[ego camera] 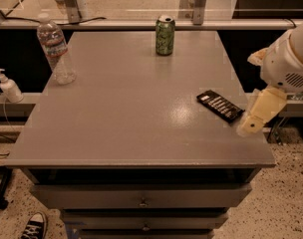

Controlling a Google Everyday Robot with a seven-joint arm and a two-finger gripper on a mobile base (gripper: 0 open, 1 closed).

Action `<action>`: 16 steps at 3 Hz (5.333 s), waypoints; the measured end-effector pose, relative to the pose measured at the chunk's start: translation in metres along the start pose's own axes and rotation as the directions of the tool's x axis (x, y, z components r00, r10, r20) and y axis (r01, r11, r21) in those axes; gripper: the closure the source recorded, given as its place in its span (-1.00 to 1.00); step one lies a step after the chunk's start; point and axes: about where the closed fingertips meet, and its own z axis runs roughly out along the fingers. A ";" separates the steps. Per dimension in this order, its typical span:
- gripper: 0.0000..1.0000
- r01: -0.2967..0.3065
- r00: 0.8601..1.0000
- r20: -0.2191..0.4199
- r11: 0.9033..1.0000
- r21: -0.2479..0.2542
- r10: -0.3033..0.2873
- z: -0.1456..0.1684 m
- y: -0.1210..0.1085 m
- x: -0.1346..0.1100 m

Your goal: Move rxbar chocolate near water bottle

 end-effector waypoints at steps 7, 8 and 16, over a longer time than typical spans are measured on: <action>0.74 -0.290 0.952 0.073 0.953 -0.090 0.297 0.109 -0.045 0.005; 1.00 -0.286 0.947 0.115 0.950 -0.128 0.301 0.110 -0.048 -0.015; 1.00 0.004 0.888 0.442 0.961 -0.275 0.123 0.219 -0.067 -0.297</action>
Offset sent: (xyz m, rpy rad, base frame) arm 0.0608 0.0003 -0.0855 0.1372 0.0651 -0.1850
